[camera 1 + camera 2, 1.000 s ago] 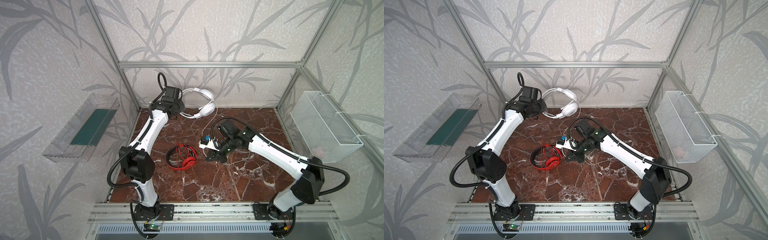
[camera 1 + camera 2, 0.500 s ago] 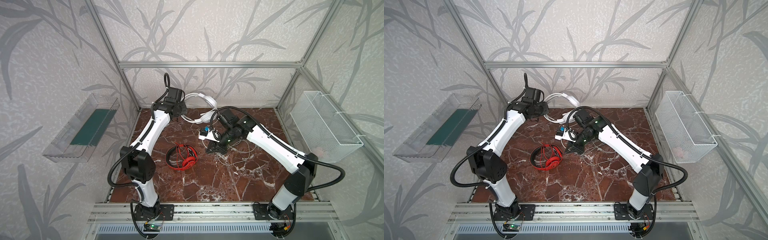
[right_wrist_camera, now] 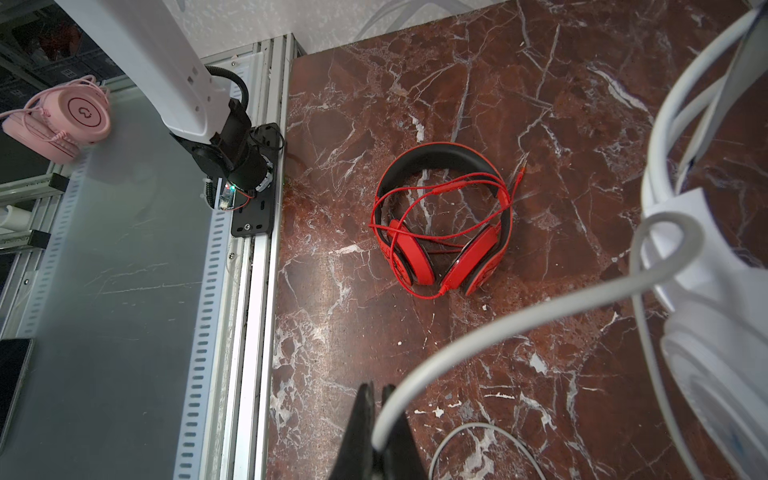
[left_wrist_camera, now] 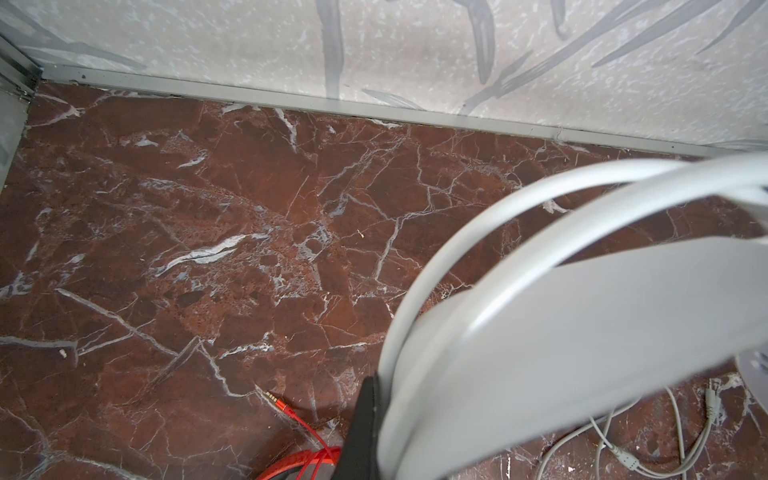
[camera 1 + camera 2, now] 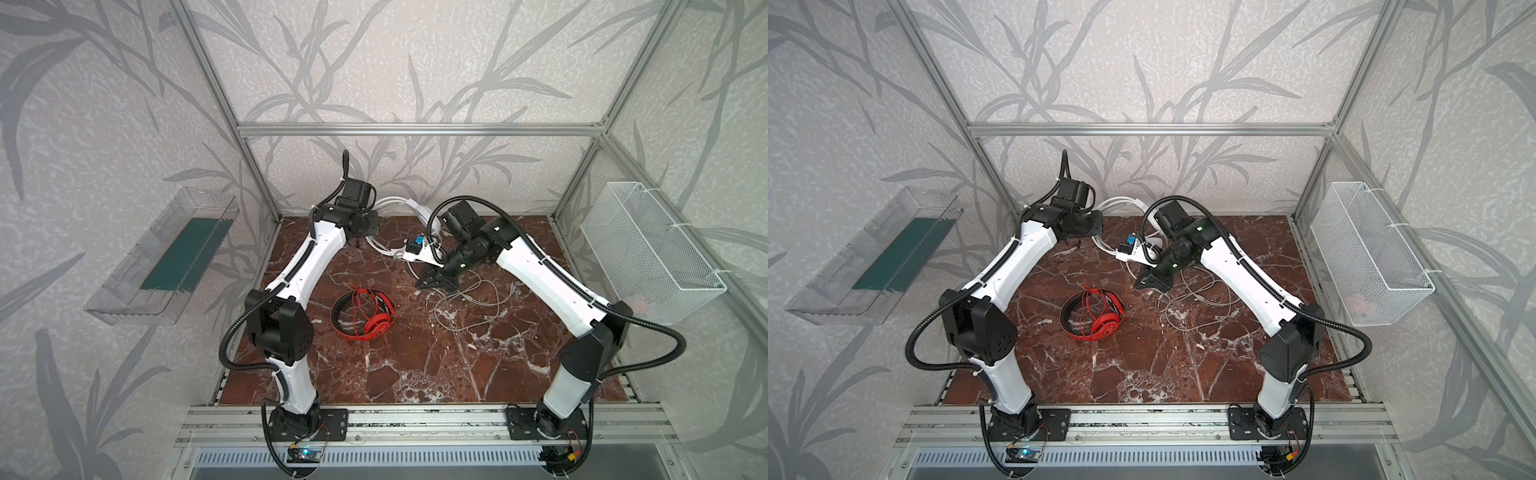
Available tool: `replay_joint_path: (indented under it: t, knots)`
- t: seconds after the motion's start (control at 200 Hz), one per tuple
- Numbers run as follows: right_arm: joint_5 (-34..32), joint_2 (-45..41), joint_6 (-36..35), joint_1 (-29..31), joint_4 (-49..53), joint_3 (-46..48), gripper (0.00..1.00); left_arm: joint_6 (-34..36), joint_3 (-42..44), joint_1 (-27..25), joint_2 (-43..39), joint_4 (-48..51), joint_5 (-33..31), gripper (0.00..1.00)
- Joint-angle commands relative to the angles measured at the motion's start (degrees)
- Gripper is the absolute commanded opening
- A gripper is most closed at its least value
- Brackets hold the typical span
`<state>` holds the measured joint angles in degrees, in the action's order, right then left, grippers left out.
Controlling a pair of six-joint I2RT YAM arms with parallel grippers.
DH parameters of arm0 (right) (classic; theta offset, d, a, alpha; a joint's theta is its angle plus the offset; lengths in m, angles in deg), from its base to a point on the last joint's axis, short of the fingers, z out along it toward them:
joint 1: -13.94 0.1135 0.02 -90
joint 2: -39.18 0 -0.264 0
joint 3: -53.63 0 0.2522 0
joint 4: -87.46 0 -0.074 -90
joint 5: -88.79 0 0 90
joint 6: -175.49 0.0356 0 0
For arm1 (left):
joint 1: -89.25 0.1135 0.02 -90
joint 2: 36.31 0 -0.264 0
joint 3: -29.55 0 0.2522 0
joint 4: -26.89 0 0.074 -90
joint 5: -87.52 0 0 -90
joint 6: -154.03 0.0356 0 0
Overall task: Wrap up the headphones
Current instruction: 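Loop the grey cable around the held white headphones with the right gripper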
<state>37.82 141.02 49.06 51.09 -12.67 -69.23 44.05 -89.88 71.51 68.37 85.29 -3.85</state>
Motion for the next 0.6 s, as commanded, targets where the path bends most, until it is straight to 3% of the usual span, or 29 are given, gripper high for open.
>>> replay_joint_path:
  t: [0.0,0.225,0.595]
  knots:
    - [-1.3,1.8,-2.5,-0.2,6.0,-3.9,0.00,2.4,-0.3,-0.5,-0.6,-0.7,1.4,0.00]
    - [-6.7,5.4,-5.8,-0.9,13.7,-12.4,0.00,7.2,-1.5,-0.7,-0.4,1.9,1.7,0.00]
    - [-10.9,4.4,-8.0,-1.7,9.7,-12.1,0.00,11.9,1.0,-1.9,-1.3,2.8,5.8,0.00]
